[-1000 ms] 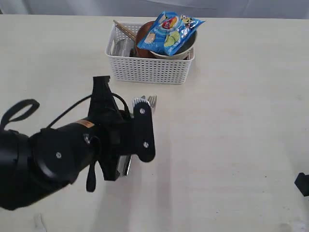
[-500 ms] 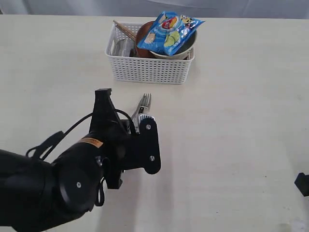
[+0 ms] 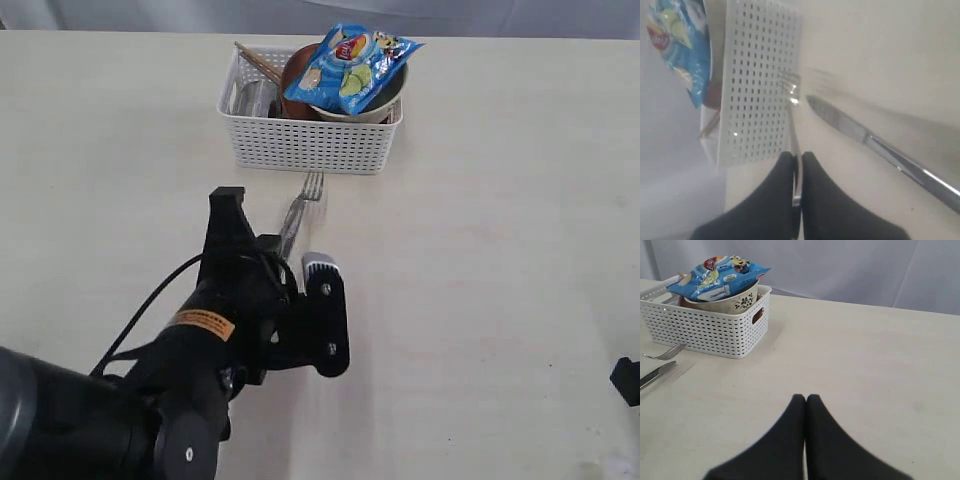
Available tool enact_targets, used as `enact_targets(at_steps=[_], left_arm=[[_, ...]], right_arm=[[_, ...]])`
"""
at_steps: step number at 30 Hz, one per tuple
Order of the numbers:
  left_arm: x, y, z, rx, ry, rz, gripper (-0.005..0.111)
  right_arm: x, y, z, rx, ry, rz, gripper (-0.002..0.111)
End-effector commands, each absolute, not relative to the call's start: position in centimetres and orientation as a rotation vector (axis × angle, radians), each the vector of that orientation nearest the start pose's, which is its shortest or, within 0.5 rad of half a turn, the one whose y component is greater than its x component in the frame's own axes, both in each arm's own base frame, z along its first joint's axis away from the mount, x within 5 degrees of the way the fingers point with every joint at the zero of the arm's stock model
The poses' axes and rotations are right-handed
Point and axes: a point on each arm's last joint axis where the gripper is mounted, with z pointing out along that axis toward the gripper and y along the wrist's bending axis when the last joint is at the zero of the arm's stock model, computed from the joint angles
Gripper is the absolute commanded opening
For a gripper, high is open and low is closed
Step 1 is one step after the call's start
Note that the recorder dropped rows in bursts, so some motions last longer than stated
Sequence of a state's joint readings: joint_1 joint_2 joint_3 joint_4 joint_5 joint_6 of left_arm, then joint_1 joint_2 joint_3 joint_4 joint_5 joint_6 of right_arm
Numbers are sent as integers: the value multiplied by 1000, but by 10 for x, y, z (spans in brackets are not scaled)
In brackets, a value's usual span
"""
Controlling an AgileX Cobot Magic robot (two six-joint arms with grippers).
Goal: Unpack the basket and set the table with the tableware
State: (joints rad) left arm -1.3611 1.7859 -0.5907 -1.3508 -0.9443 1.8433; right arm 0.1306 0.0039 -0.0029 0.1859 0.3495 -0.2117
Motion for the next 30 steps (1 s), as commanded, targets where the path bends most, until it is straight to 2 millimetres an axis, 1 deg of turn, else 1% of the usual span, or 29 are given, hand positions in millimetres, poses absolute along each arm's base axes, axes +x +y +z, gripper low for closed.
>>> enact_targets(at_steps=[1,4,6,8,10,14,16,21,25,27,28,30], left_arm=[[105,-257,140,1496,1421,546,0],[95,-261,137,1509,1440,468,0],[94,-261,133,1498,1481,441,0],[100,-258,129,1452,1508,493,0],[109,-255,121,1441,1527,550,0],[122,-258,103,1490,1625,524,0],[126,-263,98,1506,1641,519,0],[128,-270,100,1498,1629,515,0],[128,-269,99,1493,1644,521,1],[128,-268,98,1512,1649,537,5],[127,-268,97,1528,1654,535,9],[126,-268,96,1552,1664,523,21]], right_arm=[[52,12,183,-203,1812,118,-1],[52,12,183,-203,1812,118,-1],[52,12,183,-203,1812,118,-1],[52,12,183,-203,1812,118,-1],[52,12,183,-203,1812,118,-1],[52,12,183,-203,1812,118,-1],[52,12,183,-203,1812,118,-1],[52,12,183,-203,1812,118,-1],[52,12,183,-203,1812,118,-1],[52,12,183,-203,1812,118,-1],[52,12,183,-203,1812,118,-1],[52,12,183,-203,1812,118,-1]])
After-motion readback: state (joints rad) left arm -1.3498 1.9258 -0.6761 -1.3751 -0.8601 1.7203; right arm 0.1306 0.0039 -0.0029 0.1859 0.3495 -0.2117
